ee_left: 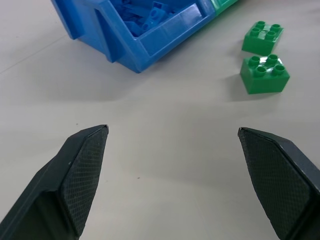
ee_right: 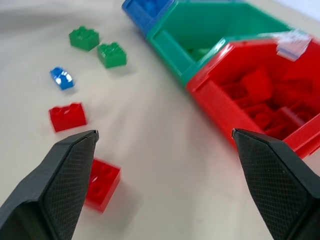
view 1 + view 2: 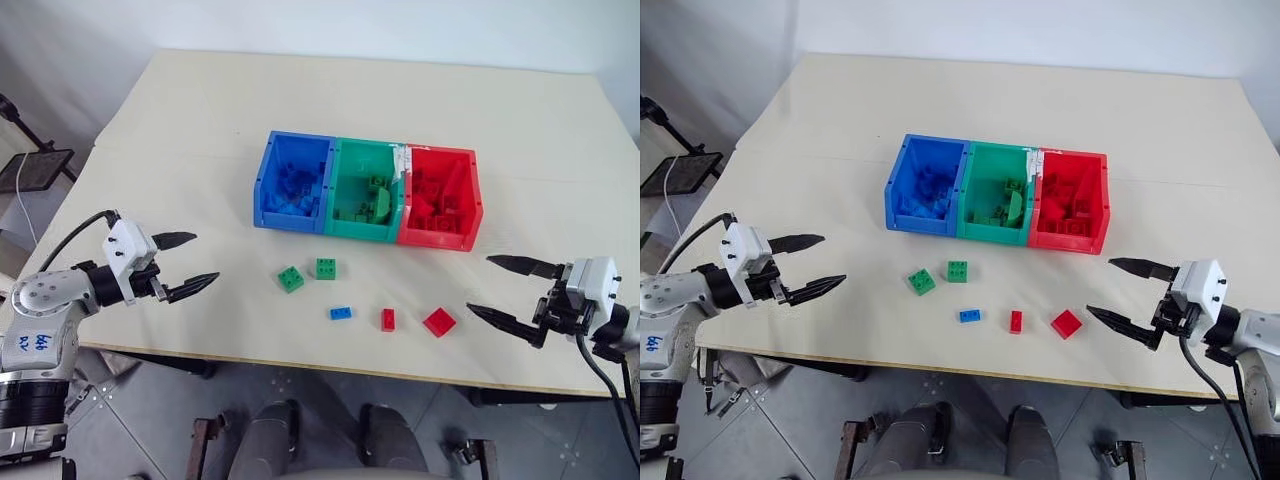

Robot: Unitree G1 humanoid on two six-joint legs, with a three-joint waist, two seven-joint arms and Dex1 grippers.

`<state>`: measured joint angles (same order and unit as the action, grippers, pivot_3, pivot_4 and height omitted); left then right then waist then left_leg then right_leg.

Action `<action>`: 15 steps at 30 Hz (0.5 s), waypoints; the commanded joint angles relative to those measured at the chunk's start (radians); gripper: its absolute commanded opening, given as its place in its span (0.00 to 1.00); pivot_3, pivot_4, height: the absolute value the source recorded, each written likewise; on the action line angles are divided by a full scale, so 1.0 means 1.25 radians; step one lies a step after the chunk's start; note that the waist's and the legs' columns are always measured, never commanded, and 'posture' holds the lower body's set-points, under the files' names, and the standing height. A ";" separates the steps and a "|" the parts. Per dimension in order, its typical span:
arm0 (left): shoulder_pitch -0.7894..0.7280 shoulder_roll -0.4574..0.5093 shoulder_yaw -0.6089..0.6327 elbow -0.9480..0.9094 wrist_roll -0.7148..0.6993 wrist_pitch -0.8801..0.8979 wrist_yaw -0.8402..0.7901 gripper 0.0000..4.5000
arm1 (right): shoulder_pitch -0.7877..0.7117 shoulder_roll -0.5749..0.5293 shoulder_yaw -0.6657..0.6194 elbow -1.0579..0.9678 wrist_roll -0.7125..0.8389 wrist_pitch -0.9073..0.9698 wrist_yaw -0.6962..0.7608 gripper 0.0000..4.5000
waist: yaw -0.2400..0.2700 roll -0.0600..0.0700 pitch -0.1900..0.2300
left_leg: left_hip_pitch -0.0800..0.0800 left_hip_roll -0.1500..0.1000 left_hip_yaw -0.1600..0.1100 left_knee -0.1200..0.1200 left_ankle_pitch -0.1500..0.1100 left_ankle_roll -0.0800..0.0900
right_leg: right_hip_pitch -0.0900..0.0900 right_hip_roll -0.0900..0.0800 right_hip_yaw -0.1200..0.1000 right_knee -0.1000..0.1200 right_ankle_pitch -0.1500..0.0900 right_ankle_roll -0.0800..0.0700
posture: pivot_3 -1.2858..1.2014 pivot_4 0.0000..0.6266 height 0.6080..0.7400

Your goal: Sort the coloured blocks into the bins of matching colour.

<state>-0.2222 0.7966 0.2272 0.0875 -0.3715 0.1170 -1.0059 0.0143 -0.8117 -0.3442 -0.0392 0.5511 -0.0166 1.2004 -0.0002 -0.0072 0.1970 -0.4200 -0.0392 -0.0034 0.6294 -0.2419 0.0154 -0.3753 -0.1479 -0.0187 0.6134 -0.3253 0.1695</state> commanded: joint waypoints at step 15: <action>-0.035 -0.106 -0.183 -0.245 -0.064 0.071 -0.080 0.98 | 0.234 0.012 -0.206 -0.020 -0.015 -0.057 -0.005 1.00 | 0.019 0.000 0.000 | 0.000 0.000 0.001 0.001 -0.001 0.000 | 0.000 0.000 0.000 -0.001 0.000 0.000 | 0.52 0.24 1.00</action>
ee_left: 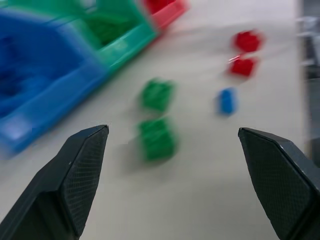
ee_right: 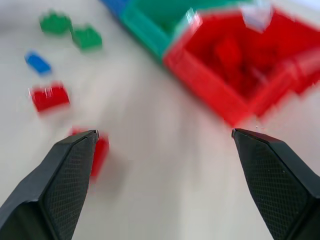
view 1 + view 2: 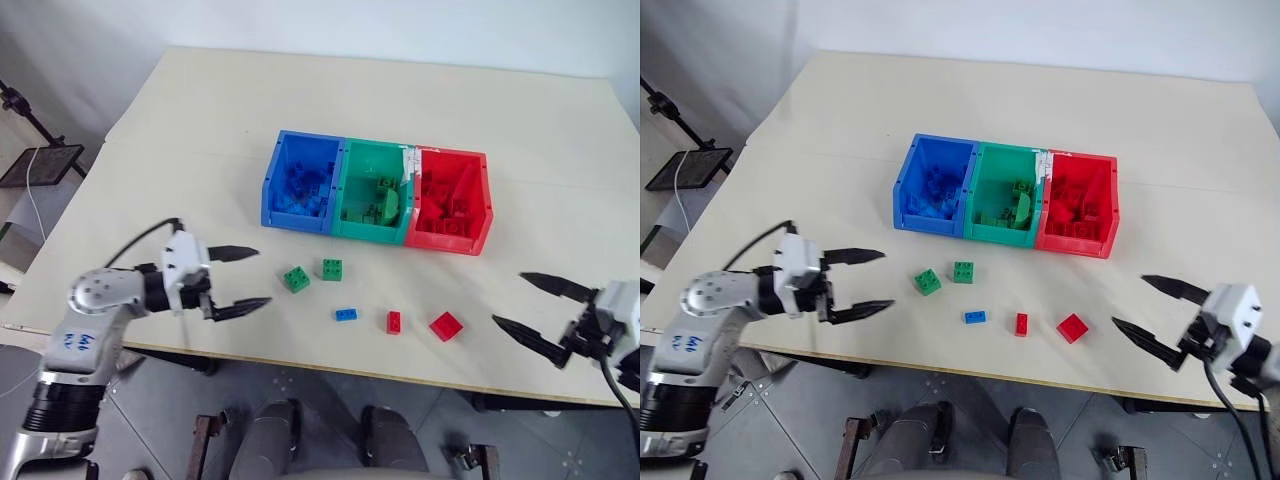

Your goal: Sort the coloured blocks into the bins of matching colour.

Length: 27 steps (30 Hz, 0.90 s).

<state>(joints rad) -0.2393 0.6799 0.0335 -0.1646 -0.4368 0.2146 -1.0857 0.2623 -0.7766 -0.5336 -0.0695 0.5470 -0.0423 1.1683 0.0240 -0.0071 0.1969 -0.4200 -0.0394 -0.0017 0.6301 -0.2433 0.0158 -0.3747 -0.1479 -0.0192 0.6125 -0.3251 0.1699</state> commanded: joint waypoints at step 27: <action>0.084 0.019 0.032 0.003 -0.047 -0.116 -0.145 0.98 | -0.159 -0.190 0.264 -0.408 0.035 0.768 -0.340 1.00 | 0.002 0.000 0.000 | 0.010 0.005 0.005 0.000 -0.010 0.001 | 0.011 -0.001 -0.002 -0.010 -0.001 -0.003 | 0.52 0.24 1.00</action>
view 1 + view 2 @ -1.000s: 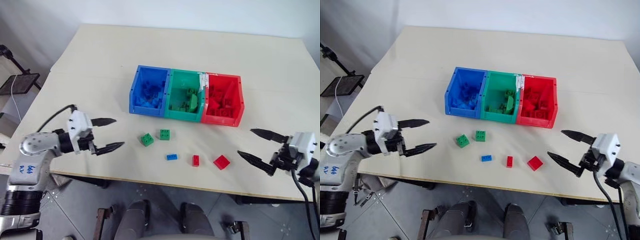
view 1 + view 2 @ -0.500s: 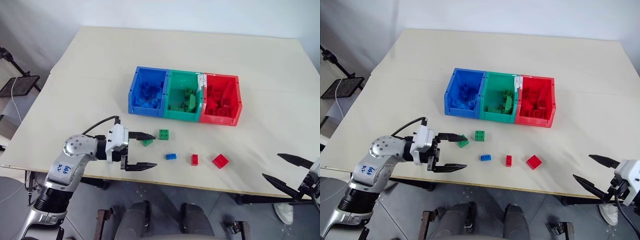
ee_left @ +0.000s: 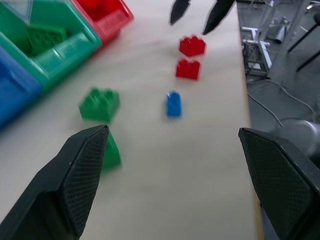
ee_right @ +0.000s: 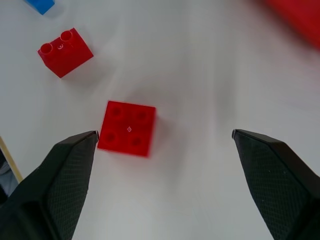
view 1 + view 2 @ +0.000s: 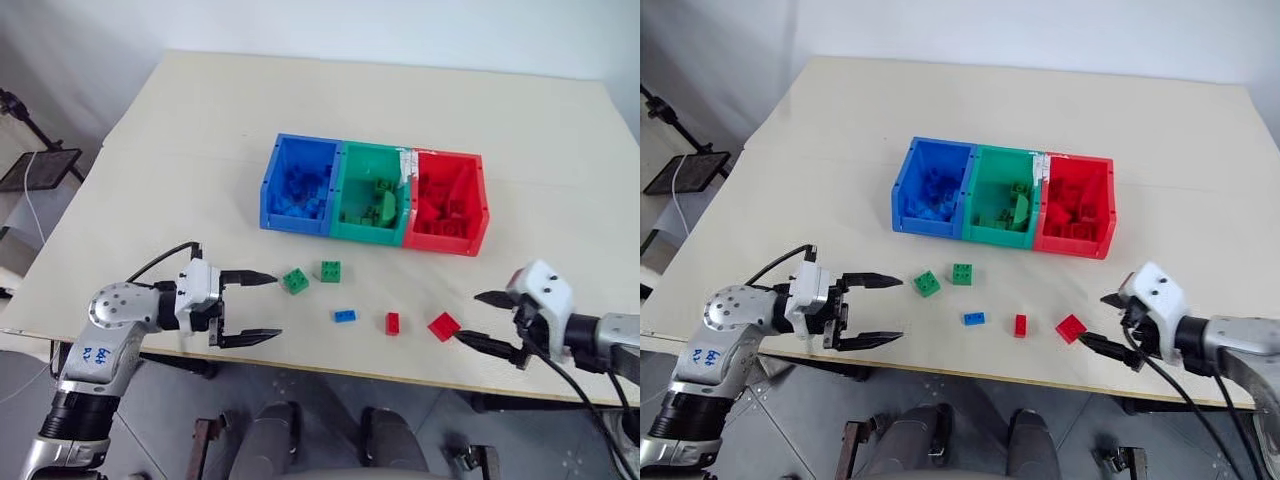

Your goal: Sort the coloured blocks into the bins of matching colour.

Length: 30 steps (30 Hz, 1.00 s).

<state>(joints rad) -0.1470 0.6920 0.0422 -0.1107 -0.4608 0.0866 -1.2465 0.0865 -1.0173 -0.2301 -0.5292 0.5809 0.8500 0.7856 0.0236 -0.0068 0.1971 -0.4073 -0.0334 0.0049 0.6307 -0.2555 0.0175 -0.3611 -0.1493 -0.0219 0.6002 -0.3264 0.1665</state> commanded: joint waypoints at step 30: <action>-0.010 -0.088 0.069 -0.126 -0.031 0.091 0.259 1.00 | -0.515 0.187 0.118 0.267 -0.103 0.045 -0.179 0.32 | -0.016 -0.001 -0.001 | 0.000 0.003 0.003 0.004 -0.004 0.001 | -0.001 0.000 -0.012 0.005 0.000 0.001 | 0.52 0.24 1.00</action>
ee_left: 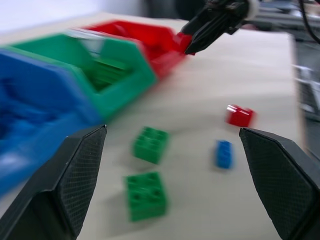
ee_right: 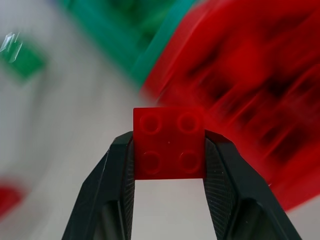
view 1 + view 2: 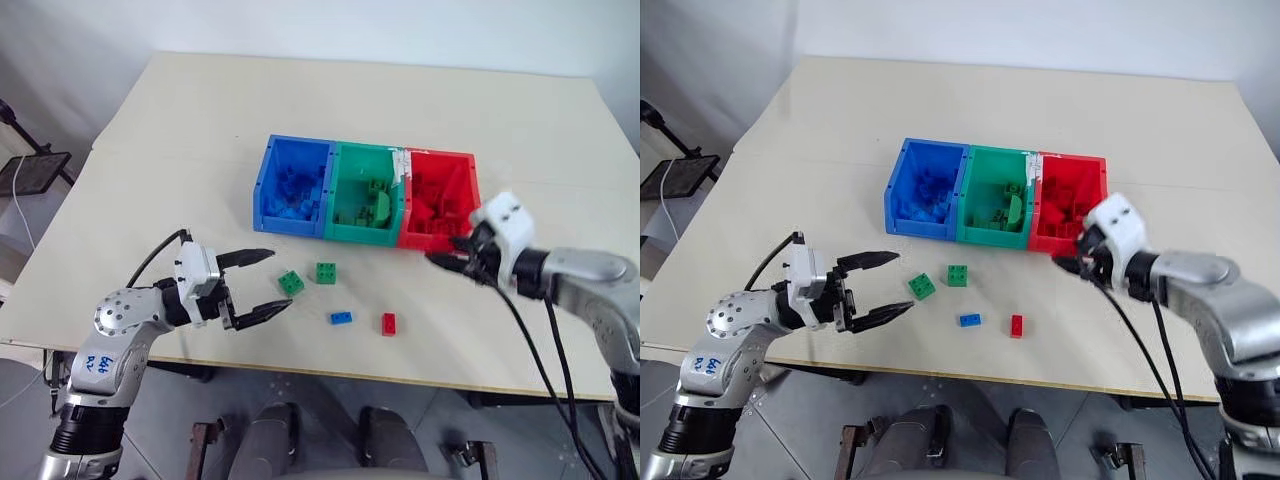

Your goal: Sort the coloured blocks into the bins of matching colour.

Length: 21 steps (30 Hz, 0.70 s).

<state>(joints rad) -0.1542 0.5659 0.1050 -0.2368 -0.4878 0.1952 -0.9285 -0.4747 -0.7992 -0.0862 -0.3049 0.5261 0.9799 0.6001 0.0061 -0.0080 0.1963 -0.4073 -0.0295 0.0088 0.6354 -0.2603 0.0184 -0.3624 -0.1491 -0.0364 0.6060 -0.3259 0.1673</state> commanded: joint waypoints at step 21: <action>-0.051 0.040 -0.033 0.053 0.032 -0.062 -0.093 1.00 | 0.188 -0.032 -0.192 0.055 -0.041 -0.431 0.281 0.99 | 0.013 0.000 0.000 | -0.011 0.001 0.003 0.010 -0.001 0.002 | -0.010 0.000 -0.004 0.009 0.001 0.002 | 0.52 0.24 1.00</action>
<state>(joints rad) -0.2067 0.6076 0.0745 -0.1720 -0.4600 0.1559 -1.0102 -0.2866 -0.8086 -0.2592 -0.1946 0.4517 0.5348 0.8618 0.0218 -0.0079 0.1964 -0.4216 -0.0289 0.0136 0.6481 -0.2621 0.0215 -0.3747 -0.1493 -0.0414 0.6168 -0.3248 0.1695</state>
